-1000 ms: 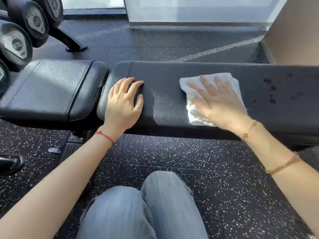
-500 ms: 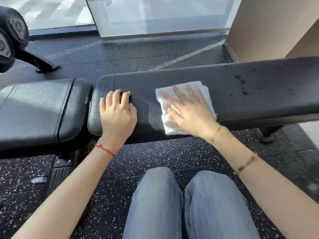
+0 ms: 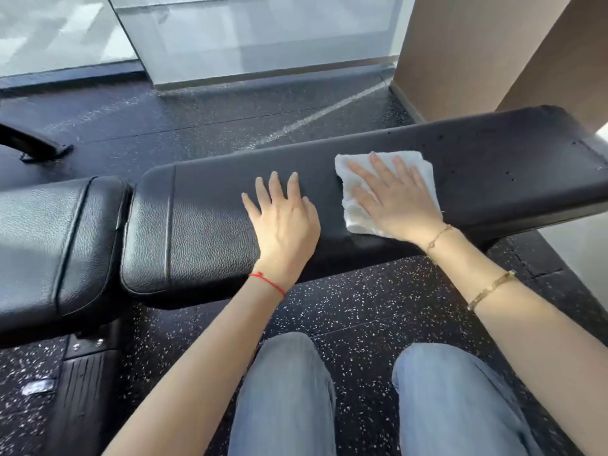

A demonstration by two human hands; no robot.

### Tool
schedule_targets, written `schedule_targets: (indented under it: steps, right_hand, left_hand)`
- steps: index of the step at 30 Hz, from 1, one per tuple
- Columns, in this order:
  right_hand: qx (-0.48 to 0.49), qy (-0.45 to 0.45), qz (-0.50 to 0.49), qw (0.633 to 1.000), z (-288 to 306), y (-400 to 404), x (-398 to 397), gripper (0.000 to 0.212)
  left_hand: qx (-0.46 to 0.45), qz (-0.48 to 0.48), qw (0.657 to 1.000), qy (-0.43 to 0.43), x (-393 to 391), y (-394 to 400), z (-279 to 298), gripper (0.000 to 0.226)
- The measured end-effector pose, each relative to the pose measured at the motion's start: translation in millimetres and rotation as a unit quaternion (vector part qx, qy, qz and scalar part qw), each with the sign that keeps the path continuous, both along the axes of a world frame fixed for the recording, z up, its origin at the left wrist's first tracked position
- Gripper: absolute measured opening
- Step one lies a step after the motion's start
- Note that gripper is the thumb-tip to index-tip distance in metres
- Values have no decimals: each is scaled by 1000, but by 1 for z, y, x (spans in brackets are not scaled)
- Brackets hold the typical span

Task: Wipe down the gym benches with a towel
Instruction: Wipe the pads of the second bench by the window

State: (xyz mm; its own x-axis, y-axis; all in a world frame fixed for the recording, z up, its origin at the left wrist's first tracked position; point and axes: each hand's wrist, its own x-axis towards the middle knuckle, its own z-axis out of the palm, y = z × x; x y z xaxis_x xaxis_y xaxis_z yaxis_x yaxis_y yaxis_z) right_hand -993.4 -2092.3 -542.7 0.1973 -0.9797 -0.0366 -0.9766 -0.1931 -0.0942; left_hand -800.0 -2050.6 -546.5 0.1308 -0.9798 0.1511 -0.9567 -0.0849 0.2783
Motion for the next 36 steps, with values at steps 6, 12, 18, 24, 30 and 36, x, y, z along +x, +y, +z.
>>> schedule_targets:
  steps: [6,12,18,24,30,36]
  right_hand:
    - [43,-16,23,999,8,-87,4,55]
    - [27,-17,193,981,7,-46,5,59]
    - [30,-12,194,980,5,-43,-94,59]
    - [50,-5,170,984,13,-110,-52,57]
    - [7,-14,319,948,-1,-22,-61,60]
    - [-132,34,316,939,-21,22,-136,80]
  left_hand:
    - [-33,54,998,-4,-14,-9,-9,50]
    - [-49,66,997,4,-11,-7,-10,47]
    - [-57,75,995,15,-13,-5,-8,44]
    - [-69,82,994,11,-16,-5,-4,45]
    - [-70,75,995,19,-14,-4,-5,46]
    - [-62,84,994,25,-15,-4,-9,46]
